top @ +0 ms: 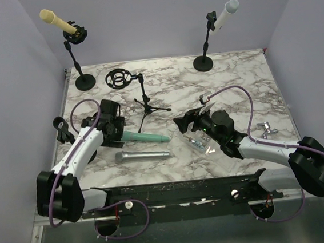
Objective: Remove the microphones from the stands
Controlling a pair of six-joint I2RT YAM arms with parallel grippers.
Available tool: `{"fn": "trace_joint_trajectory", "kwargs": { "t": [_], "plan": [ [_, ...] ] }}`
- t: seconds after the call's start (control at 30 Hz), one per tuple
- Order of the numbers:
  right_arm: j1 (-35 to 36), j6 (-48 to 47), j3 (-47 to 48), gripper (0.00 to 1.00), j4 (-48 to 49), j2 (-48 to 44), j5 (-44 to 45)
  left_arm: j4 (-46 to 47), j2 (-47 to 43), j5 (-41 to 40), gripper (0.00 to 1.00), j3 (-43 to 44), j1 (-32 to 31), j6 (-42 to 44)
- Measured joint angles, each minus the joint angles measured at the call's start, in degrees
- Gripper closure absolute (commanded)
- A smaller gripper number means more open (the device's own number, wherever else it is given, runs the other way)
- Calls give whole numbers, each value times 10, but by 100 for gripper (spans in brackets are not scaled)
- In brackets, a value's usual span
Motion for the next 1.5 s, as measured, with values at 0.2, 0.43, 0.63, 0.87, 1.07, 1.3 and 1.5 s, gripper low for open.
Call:
{"fn": "trace_joint_trajectory", "kwargs": {
  "t": [0.2,0.43,0.63,0.87,1.07,1.3,1.5],
  "plan": [
    [0,0,0,9,0,6,0,-21,-121,-5,25,-26,0,30],
    [0,0,1,8,0,29,-4,-11,-302,-45,20,-27,0,140],
    [0,15,58,0,-49,80,-26,144,-437,-14,3,-29,6,365],
    [0,90,221,0,-145,157,-63,267,-353,136,1,84,21,593],
    [-13,196,262,1,-139,215,-158,341,-214,305,1,156,95,627],
    [-70,353,294,13,-57,337,-285,382,-140,439,2,144,139,640],
    [-106,425,335,12,-9,398,-358,435,-177,478,1,86,139,680]
  ]
}}
